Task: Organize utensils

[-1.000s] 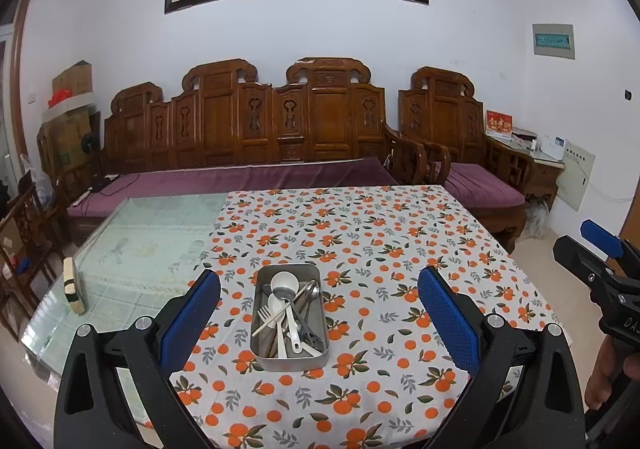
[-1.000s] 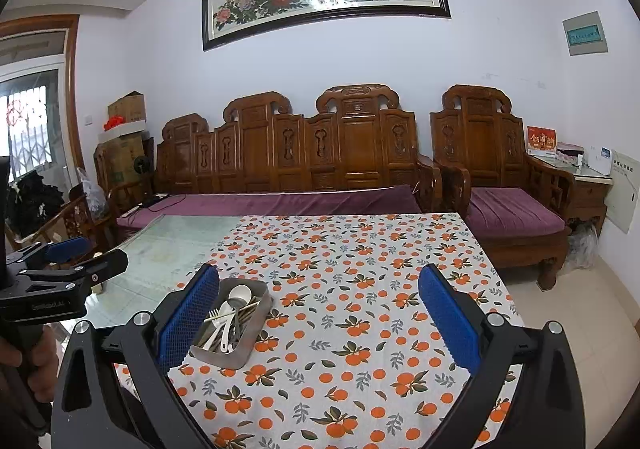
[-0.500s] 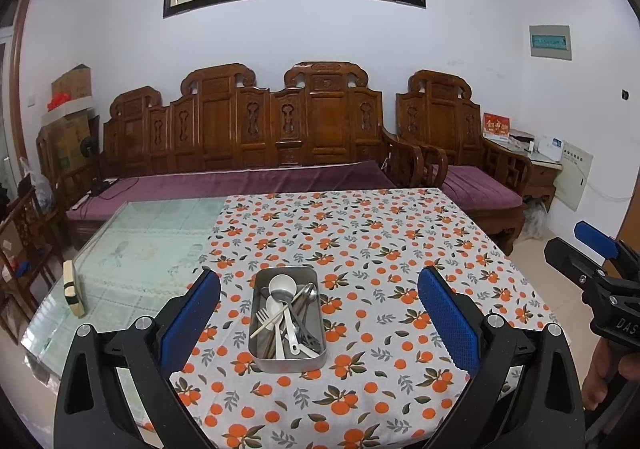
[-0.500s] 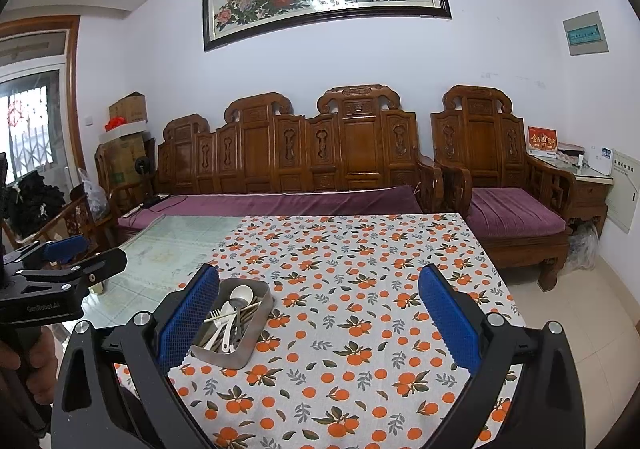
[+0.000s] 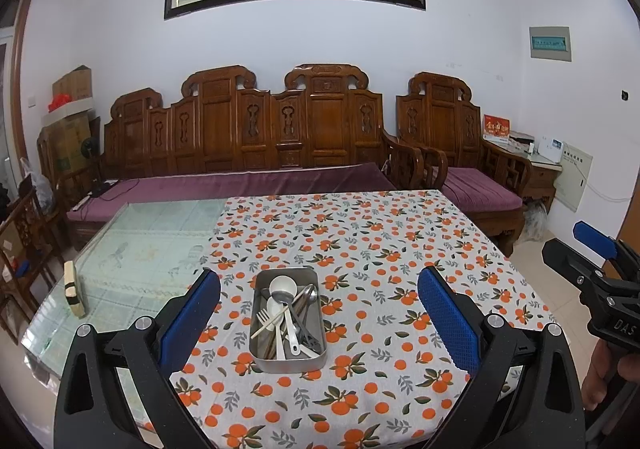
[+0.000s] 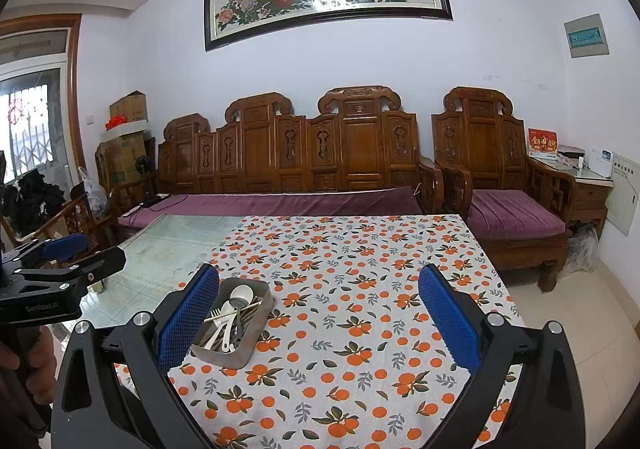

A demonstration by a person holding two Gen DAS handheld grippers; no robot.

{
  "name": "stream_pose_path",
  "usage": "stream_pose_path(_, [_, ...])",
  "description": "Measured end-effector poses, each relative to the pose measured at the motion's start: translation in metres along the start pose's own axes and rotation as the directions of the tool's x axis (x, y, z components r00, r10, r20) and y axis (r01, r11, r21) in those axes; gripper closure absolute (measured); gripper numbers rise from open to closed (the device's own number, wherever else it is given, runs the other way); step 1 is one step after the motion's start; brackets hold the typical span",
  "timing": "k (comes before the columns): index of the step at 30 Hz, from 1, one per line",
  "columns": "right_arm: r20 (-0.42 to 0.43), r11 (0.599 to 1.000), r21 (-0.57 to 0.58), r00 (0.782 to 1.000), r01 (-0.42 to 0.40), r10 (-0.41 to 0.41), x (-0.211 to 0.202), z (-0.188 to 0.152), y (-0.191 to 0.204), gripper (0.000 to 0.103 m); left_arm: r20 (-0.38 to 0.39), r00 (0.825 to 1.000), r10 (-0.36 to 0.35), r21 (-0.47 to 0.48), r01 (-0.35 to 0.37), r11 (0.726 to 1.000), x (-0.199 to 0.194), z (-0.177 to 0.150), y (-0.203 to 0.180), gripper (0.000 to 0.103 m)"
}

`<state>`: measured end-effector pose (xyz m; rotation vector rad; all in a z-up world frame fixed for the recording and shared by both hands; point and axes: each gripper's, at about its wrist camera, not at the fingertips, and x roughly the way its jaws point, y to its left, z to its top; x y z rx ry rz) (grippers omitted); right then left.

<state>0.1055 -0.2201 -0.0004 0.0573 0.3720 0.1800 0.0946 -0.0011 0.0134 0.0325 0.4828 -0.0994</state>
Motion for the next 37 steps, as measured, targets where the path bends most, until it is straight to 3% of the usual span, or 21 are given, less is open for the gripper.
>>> stream_pose_path(37, [0.001,1.000,-0.001,1.000,0.000,0.000,-0.0002,0.0000,0.0002,0.003,0.016,1.000,0.001,0.004,-0.001,1.000,-0.0046,0.0043,-0.0007,0.008])
